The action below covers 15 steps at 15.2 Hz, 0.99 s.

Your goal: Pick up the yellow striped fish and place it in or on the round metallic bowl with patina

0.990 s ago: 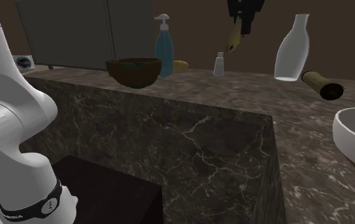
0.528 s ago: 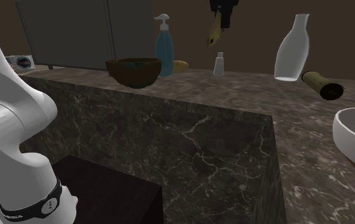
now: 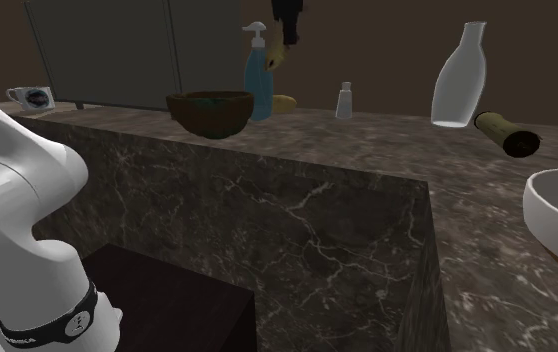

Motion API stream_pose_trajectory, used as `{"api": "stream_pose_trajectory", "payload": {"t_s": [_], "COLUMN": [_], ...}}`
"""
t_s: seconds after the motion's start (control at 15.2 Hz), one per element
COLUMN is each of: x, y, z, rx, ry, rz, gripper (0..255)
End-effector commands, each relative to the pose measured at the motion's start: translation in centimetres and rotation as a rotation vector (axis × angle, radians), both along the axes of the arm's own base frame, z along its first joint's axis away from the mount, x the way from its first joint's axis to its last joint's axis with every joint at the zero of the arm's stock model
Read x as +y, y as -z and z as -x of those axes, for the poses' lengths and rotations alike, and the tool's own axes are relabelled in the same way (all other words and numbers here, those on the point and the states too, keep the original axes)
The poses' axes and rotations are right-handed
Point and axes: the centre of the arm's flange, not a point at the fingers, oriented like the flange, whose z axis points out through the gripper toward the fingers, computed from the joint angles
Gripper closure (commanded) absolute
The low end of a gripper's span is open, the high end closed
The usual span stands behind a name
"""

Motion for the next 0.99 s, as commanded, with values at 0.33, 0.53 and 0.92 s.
{"api": "stream_pose_trajectory", "payload": {"t_s": [0.33,0.53,0.92], "x": [0.3,0.3,0.4], "y": [-0.1,-0.2,1.3], "z": [9.4,13.3,18.3], "rx": [0.000,0.000,0.000], "ry": [0.001,0.001,0.001], "rz": [0.000,0.000,0.000], "gripper": [255,255,255]}}
